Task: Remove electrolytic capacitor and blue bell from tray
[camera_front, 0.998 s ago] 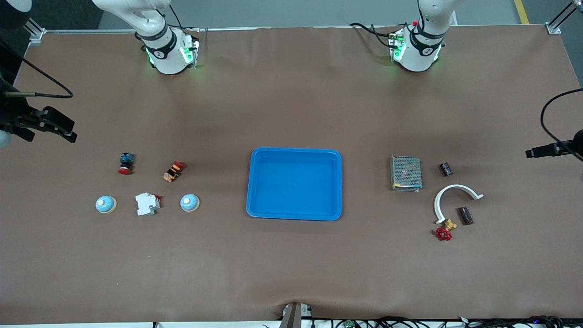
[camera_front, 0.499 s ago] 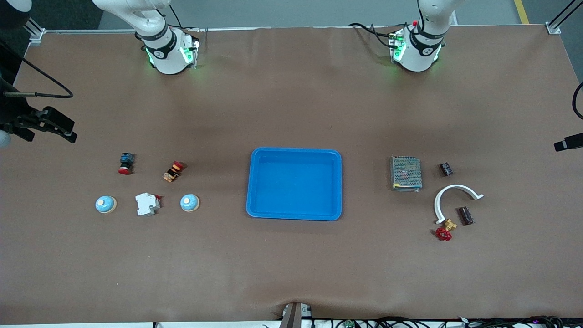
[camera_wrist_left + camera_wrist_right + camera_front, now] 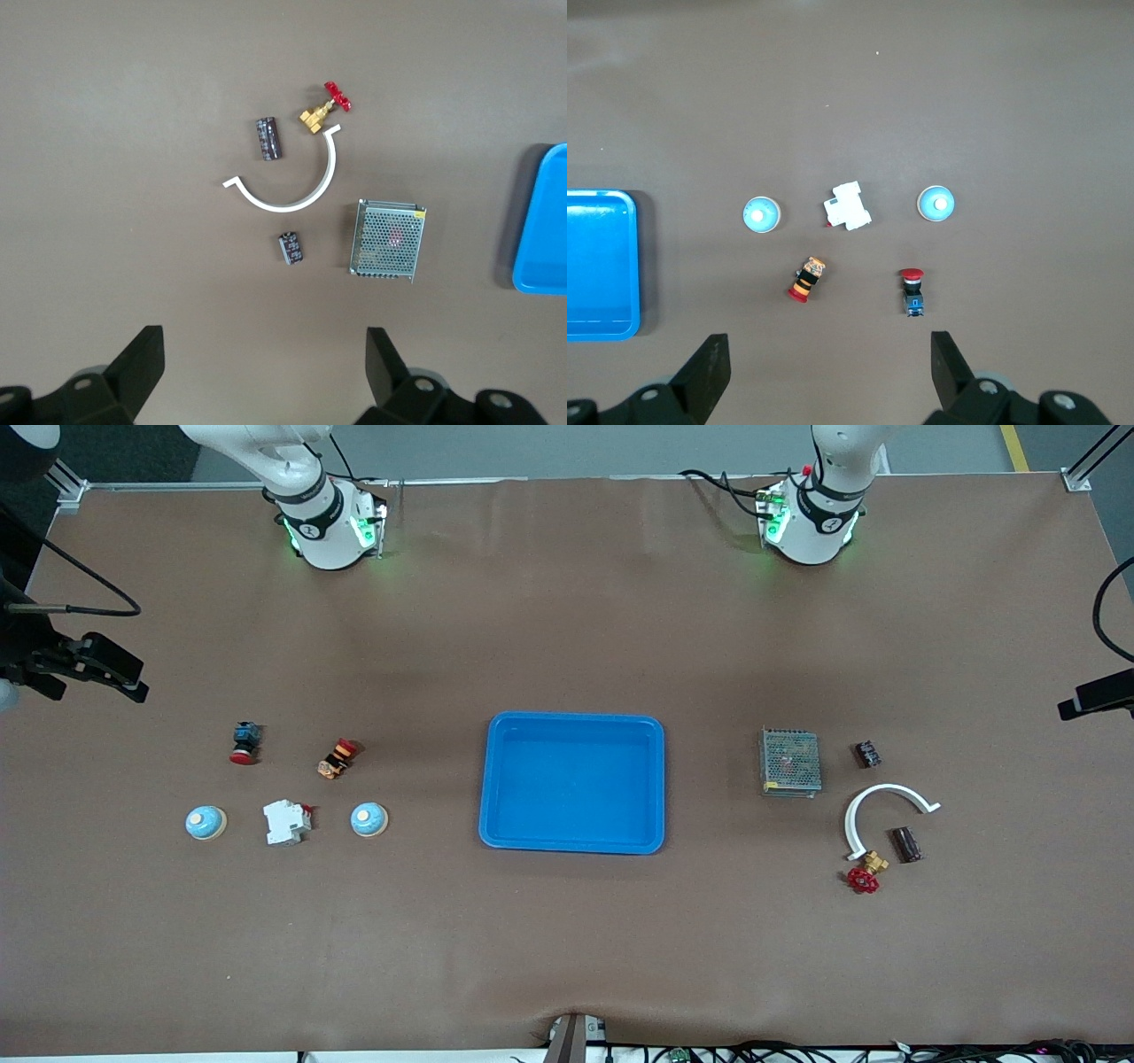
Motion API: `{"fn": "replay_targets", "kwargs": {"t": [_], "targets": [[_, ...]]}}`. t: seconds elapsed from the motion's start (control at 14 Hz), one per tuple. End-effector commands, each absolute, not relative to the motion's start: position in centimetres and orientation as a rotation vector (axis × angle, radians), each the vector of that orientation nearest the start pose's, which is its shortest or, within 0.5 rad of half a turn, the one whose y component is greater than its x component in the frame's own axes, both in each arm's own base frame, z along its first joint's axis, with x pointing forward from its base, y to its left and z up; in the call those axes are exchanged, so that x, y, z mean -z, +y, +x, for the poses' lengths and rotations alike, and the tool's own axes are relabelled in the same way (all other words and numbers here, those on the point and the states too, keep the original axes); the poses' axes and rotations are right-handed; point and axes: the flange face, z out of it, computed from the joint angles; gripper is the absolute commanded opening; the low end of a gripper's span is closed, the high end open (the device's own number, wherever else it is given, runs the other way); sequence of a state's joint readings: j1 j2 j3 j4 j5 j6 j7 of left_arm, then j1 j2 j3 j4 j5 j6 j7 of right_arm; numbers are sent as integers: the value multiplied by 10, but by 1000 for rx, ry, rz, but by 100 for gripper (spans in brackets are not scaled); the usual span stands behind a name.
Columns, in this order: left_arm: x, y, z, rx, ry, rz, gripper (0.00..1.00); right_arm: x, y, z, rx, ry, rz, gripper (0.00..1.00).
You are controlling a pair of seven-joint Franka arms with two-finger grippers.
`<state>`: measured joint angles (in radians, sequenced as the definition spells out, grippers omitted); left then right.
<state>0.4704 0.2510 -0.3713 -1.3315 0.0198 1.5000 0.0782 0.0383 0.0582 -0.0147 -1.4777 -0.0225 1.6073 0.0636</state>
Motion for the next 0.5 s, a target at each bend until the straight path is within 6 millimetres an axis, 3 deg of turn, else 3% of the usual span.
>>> {"fn": "replay_targets", "kwargs": {"t": [0.0,0.29,0.43], "targets": [[-626,63,597,-47,-34,-3130,100,-646,8,567,123,54,-3162,100],[-648,30,580,-48,-82,-3139,100,-645,6,568,118,58,-3161,100],[-656,3,570,-50,-47,-3144,100,-645,7,568,118,56,-3161,100]]}}
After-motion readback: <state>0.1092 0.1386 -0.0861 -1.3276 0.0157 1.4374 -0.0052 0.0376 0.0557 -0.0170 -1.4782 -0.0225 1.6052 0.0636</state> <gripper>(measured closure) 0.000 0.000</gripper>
